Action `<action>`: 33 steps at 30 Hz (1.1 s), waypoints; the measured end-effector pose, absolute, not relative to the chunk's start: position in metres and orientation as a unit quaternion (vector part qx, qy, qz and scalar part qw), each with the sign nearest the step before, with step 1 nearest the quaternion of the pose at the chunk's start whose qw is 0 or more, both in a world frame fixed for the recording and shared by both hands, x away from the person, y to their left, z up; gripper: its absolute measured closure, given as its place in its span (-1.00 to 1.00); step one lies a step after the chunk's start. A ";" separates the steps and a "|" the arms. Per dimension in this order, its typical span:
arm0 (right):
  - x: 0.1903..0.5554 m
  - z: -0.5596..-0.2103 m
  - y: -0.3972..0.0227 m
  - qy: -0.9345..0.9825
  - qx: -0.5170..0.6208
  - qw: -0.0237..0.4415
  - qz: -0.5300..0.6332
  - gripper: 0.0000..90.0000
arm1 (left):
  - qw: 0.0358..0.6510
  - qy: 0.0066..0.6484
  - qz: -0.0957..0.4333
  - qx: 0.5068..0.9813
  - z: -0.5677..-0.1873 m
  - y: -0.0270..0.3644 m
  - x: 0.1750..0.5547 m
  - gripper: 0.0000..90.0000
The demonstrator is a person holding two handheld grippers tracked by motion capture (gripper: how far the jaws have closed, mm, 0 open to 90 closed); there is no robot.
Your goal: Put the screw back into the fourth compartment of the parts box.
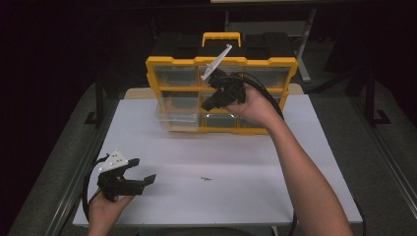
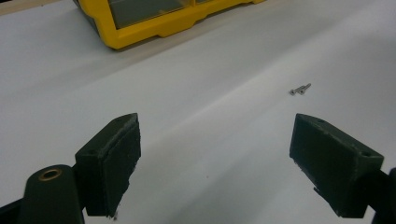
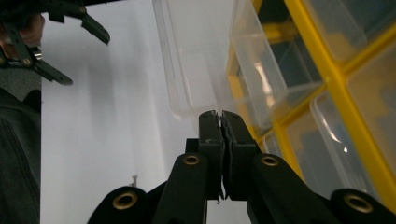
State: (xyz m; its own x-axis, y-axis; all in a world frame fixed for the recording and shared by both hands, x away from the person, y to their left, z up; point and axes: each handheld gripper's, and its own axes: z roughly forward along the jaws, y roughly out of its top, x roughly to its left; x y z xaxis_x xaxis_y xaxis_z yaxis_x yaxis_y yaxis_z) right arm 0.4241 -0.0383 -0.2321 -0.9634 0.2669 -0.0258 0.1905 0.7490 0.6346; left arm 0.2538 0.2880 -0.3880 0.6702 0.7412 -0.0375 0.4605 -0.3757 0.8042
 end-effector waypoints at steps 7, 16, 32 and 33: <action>0.429 -0.220 -0.015 0.937 0.110 0.059 0.325 0.92 | 0.422 0.373 0.164 0.810 -0.387 0.285 0.252 -0.64; 0.437 -0.235 0.020 0.944 0.111 0.046 0.307 0.91 | 0.421 0.367 0.167 0.812 -0.388 0.287 0.254 -0.64; 0.446 -0.254 0.033 0.943 0.126 0.033 0.305 0.73 | 0.425 0.375 0.164 0.807 -0.389 0.287 0.254 -0.64; 0.446 -0.252 0.031 0.942 0.125 0.034 0.309 0.73 | 0.423 0.376 0.163 0.808 -0.388 0.288 0.254 -0.64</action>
